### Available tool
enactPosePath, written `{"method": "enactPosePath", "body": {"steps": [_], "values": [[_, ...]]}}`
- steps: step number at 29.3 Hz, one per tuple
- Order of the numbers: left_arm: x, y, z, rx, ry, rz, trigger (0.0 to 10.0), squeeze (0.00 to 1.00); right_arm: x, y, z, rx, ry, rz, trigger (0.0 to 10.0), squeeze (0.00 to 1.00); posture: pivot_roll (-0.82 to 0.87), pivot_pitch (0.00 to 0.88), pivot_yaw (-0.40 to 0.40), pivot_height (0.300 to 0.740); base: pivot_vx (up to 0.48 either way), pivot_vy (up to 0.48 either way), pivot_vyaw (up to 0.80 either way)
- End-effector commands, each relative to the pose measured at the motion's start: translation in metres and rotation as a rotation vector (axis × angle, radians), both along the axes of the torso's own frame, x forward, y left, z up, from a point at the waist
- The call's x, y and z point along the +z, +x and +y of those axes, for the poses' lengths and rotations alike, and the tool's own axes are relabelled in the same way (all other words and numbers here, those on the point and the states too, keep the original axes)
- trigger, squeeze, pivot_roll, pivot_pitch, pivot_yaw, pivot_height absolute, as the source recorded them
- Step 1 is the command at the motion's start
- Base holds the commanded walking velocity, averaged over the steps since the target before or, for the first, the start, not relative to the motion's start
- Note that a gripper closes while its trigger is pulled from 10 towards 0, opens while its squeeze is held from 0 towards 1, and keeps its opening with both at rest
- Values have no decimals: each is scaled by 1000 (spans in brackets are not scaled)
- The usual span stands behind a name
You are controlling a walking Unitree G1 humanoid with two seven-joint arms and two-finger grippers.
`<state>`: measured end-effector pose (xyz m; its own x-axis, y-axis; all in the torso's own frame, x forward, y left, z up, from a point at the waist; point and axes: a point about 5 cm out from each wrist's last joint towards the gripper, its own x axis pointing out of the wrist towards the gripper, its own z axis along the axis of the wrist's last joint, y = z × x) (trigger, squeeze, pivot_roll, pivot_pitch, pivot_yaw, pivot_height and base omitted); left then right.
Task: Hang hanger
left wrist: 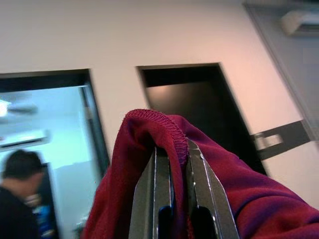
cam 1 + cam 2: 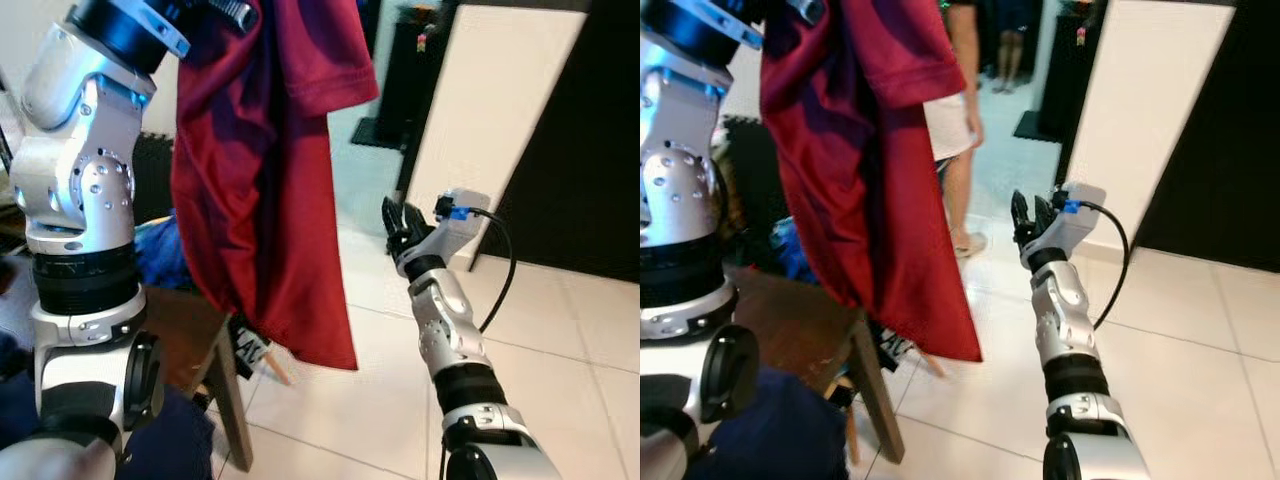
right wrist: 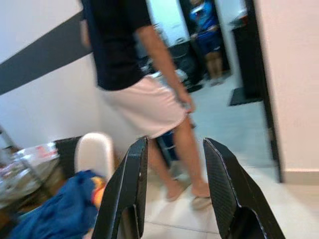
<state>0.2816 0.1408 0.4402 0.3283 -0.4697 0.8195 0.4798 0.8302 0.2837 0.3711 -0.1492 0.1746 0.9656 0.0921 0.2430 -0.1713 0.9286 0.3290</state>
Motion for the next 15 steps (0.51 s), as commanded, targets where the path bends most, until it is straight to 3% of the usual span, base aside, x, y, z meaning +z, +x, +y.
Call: {"method": "enactPosePath", "body": {"steps": [1, 15], "values": [[2, -3, 1, -3, -7, -23, 0, 0, 0, 0, 4, 9, 1, 2, 10000, 0, 95, 0, -26, 740, 0, 0, -800], [-9, 8, -4, 20, 6, 33, 0, 0, -4, -3, 3, 4, -10, 9, 10000, 0, 84, 0, -9, 740, 0, 0, -800]]}}
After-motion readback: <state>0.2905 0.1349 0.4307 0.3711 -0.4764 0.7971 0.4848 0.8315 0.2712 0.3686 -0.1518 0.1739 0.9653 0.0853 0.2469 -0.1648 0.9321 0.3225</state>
